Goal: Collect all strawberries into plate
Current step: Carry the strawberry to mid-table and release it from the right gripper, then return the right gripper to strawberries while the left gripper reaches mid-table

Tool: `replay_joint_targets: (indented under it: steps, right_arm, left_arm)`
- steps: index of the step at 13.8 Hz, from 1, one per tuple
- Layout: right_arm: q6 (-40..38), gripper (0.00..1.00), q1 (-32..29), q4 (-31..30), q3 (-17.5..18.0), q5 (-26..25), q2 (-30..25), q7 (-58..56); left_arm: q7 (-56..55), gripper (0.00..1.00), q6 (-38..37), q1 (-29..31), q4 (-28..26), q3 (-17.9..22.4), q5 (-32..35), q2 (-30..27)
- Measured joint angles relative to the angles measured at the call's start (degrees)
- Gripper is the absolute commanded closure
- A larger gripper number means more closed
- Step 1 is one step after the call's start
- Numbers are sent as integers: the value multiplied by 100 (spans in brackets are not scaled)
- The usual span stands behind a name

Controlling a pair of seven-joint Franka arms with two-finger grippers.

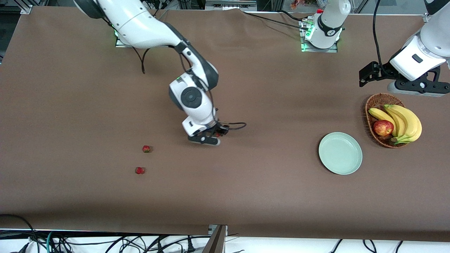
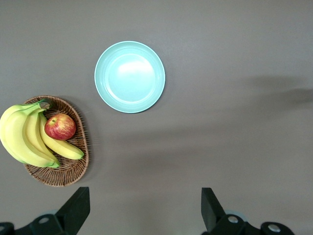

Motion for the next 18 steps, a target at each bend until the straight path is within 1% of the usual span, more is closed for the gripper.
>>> replay_joint_targets:
  steps: [3,6,7,8,9,10,13,15,18]
  right_arm:
    - [393,76,351,8,-2,0,156,408]
    - [502,75,512,13,-3,0,251,451]
    - [564,70,525,17,-5,0,284,451]
    - [656,58,540,17,-5,0,322,451]
    - [754,24,565,18,-5,0,363,451]
    - [825,0,592,18,-5,-5,395,451]
    - [894,0,628,57,-39,-17,429,443]
    - [894,0,601,167,-132,-19,408,403]
    - [704,0,325,252,-241,-19,215,-28]
  left_arm:
    - [0,0,0,0,0,-2,0,0]
    - [9,0,0,0,0,-2,0,0]
    - [10,0,0,-1,0,-3,0,0]
    - [10,0,0,0,0,-3,0,0]
    - [11,0,0,-1,0,-3,0,0]
    - [11,0,0,0,0,-3,0,0]
    - [11,0,0,-1,0,-3,0,0]
    - [11,0,0,-1,0,-3,0,0]
    - [8,0,0,-1,0,-4,0,0]
